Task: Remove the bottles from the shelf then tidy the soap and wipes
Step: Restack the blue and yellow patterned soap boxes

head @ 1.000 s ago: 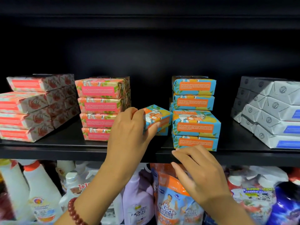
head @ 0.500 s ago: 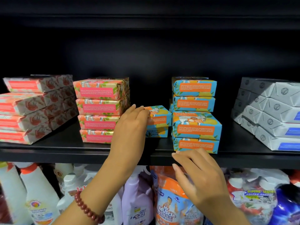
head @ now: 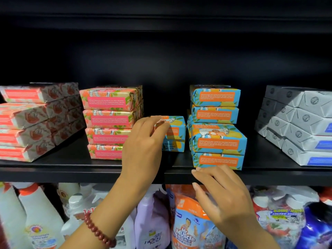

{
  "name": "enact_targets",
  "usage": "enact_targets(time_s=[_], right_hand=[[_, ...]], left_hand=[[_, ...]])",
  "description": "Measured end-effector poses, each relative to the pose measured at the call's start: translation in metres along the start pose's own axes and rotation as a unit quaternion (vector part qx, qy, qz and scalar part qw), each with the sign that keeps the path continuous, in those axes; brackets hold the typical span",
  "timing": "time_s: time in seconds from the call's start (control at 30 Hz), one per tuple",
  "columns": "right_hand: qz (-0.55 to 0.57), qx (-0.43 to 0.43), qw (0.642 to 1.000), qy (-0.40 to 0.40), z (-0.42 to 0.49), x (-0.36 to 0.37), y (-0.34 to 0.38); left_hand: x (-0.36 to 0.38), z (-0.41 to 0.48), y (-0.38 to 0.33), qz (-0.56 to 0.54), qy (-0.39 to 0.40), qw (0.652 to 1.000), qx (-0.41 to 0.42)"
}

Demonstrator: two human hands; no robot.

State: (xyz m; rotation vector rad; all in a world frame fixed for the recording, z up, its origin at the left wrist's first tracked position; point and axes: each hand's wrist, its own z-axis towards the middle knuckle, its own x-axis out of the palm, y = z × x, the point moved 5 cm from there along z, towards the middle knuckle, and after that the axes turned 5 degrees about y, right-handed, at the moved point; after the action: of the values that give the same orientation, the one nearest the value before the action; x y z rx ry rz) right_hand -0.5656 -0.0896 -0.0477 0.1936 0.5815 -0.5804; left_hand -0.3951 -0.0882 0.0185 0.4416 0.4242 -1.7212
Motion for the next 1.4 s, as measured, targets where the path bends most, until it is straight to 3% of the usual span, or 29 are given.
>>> enact_targets(time_s=[0.1,0.2,0.27,0.4,0.47,0.67,0.73,0.8,0.9,0.93,1.03,1.1,1.2,1.3,1.4], right_hand=[[0.02,-0.003,1.0,-0.015,0.001,-0.009,-0.001],[-0.027,-0.016,0.995,-0.09,0.011,-0.037,-0.005],[-0.05,0.0,0.994,-0.098,0.026,-0.053,-0.02],[-0.058,0.043,0.996,0.053,0.047,-0.047,-0.055],[-0.009,0.067,0.994,0.081,0.046,-0.041,-0.061],[-0.014,0.047,0.999,-0.005,0.043,-0.05,-0.042],[-0.039,0.001,0.999,-0.023,0.041,-0.054,-0.034],[-0.068,-0.059,0.995,-0.039,0.04,-0.058,-0.024],[-0.082,-0.128,0.985,-0.076,0.04,-0.061,-0.007],[-0.081,-0.143,0.982,-0.088,0.041,-0.061,-0.002],[-0.071,-0.153,0.983,-0.079,0.048,-0.058,0.006],[-0.021,-0.122,0.992,-0.027,0.053,-0.055,0.001],[0.092,0.002,0.995,0.038,0.059,-0.059,-0.014],[0.251,0.131,0.955,0.086,0.065,-0.06,-0.024],[0.239,0.104,0.961,0.092,0.07,-0.06,-0.019]], left_hand=[[-0.009,-0.017,-0.006,-0.032,-0.031,0.999,0.023],[-0.003,-0.039,-0.005,-0.083,0.027,0.996,0.02],[0.003,-0.045,0.0,-0.085,0.063,0.994,0.003],[0.005,-0.046,0.002,-0.087,0.101,0.991,-0.021],[0.006,-0.046,0.002,-0.095,0.112,0.989,-0.027],[0.002,-0.043,0.004,-0.11,0.132,0.983,-0.063],[-0.006,-0.039,0.004,-0.195,0.114,0.969,-0.104],[-0.013,-0.032,0.0,-0.367,0.099,0.906,-0.185],[-0.008,-0.024,-0.015,-0.599,0.187,0.723,-0.29],[-0.007,-0.023,-0.022,-0.629,0.226,0.686,-0.287],[-0.006,-0.022,-0.029,-0.667,0.245,0.648,-0.274],[-0.006,-0.022,-0.025,-0.683,0.212,0.647,-0.265],[-0.009,-0.023,-0.016,-0.667,0.155,0.692,-0.23],[-0.011,-0.026,-0.012,-0.653,0.116,0.72,-0.204],[-0.015,-0.024,-0.013,-0.652,0.093,0.727,-0.196]])
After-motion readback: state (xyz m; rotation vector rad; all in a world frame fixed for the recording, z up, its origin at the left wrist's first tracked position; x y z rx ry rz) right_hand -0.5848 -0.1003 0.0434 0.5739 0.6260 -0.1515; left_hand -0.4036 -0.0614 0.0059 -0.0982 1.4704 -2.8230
